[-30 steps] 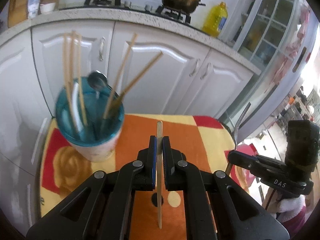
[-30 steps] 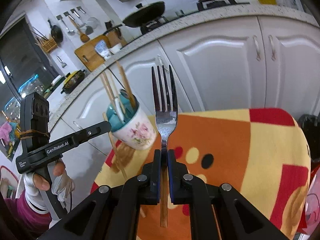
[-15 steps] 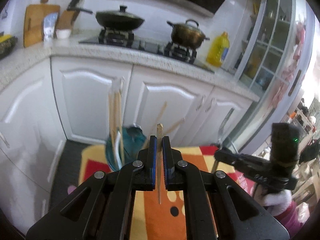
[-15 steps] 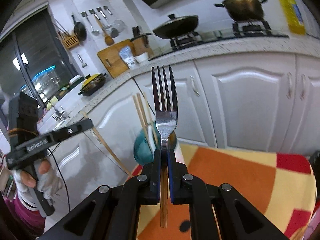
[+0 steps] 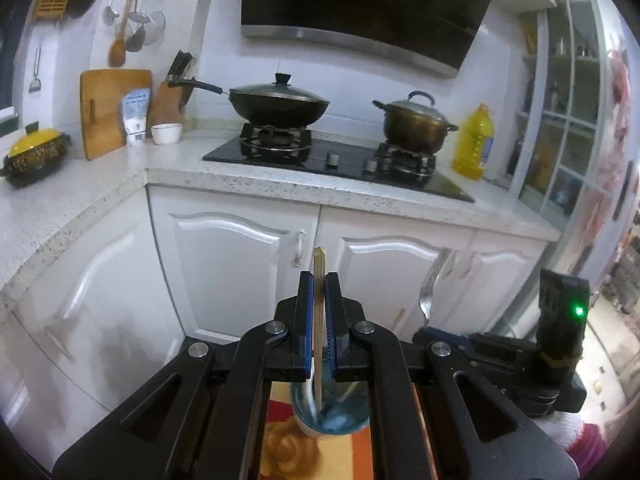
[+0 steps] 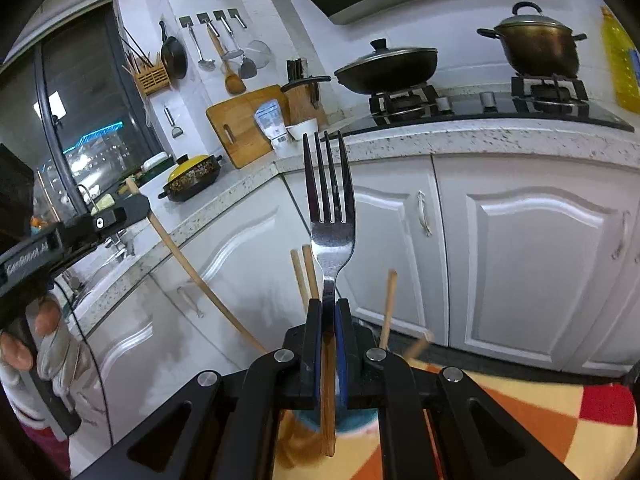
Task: Organize utensils
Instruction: 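Lift the chopstick and fork upright over the rose-print cup, then lower both into the cup and open both tools to release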
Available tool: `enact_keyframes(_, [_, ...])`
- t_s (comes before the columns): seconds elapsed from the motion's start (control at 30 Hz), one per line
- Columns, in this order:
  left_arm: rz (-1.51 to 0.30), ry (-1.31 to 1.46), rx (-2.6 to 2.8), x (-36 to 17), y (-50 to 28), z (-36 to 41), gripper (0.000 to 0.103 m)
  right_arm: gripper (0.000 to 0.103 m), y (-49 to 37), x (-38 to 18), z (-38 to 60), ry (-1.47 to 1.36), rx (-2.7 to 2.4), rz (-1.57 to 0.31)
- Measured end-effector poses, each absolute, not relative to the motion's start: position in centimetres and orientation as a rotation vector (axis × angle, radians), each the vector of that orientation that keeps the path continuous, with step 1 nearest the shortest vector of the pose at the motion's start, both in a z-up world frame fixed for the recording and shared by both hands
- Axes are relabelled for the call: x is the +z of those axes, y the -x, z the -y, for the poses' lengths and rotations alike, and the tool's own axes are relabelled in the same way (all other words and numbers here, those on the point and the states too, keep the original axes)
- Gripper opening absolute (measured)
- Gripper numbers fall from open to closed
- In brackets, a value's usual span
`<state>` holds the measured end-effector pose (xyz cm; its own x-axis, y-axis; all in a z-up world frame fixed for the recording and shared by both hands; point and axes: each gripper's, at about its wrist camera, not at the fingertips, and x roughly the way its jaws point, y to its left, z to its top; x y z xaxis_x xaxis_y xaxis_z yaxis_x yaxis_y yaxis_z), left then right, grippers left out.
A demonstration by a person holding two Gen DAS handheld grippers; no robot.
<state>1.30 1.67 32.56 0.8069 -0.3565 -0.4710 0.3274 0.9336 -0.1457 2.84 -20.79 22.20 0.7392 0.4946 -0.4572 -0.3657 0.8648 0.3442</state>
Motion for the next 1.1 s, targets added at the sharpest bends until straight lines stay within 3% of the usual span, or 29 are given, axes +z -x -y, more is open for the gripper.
enact_keyframes(0.53, [-0.620, 0.012, -0.335, 25.0, -4.8, 0.3, 0.004, 0.006, -9.2, 18.9, 17.0, -0.120, 0.414, -0.576])
enact_keyframes(1.1, [-0.683, 0.037, -0.336, 22.0, -5.0, 0.5, 0.004, 0.005, -7.9, 13.5, 16.7, -0.089, 0.441, -0.727])
